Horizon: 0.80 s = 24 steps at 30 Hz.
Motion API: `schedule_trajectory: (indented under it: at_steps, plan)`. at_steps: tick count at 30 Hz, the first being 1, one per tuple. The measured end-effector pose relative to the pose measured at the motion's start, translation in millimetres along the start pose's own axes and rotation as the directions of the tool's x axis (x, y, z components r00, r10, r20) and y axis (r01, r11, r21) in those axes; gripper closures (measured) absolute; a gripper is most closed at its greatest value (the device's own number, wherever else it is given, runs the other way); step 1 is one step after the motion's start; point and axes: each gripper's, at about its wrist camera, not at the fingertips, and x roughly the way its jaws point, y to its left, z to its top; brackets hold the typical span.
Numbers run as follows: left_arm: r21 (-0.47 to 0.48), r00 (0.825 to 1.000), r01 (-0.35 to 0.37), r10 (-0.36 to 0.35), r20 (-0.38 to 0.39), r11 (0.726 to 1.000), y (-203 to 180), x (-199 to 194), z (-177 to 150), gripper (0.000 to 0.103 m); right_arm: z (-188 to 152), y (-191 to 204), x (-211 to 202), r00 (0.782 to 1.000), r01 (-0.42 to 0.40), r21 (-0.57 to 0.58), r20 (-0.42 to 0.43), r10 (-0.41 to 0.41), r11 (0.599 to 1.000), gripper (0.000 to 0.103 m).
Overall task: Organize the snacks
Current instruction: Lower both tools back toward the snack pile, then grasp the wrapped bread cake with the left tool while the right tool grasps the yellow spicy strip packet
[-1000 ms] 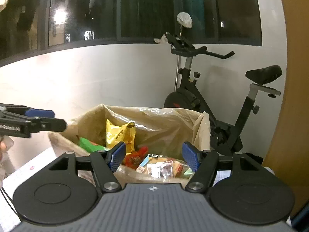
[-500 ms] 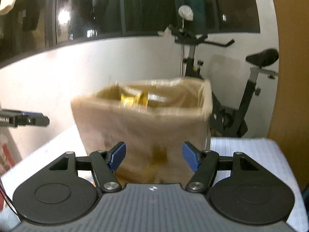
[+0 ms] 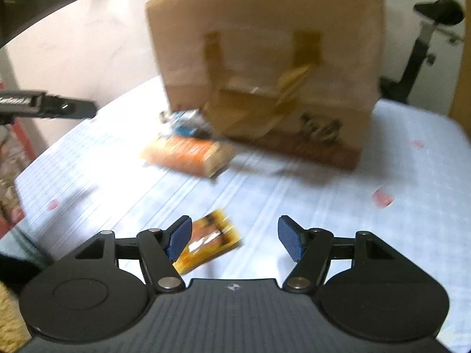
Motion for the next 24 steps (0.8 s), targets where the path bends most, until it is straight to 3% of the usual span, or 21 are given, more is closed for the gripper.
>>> schedule_trajectory:
  at_steps: [6,16,21,24]
  plan:
    - [-0.017,1.000,0.003,-0.003,-0.010,1.000,-1.6,3.3,-9.9,0.032,-8.0,15.2,18.5,0.989,-0.077,-0.002,-0.126,0.076,0.997,0.035]
    - [-0.030,1.000,0.000,0.000,-0.028,1.000,-0.7,5.1,-18.1,0.032,15.4,17.5,48.9,0.990,-0.082,0.064,-0.112,0.089,0.995,0.034]
    - [-0.027,0.999,-0.003,0.002,-0.042,1.000,-1.1,6.3,-21.3,0.032,16.6,30.9,55.5,0.994,-0.026,-0.062,-0.105,0.019,0.998,0.043]
    - [-0.026,0.998,-0.005,0.003,-0.055,1.000,0.4,11.1,-22.7,0.032,10.3,32.0,52.6,0.996,-0.001,-0.142,-0.092,-0.012,0.990,0.059]
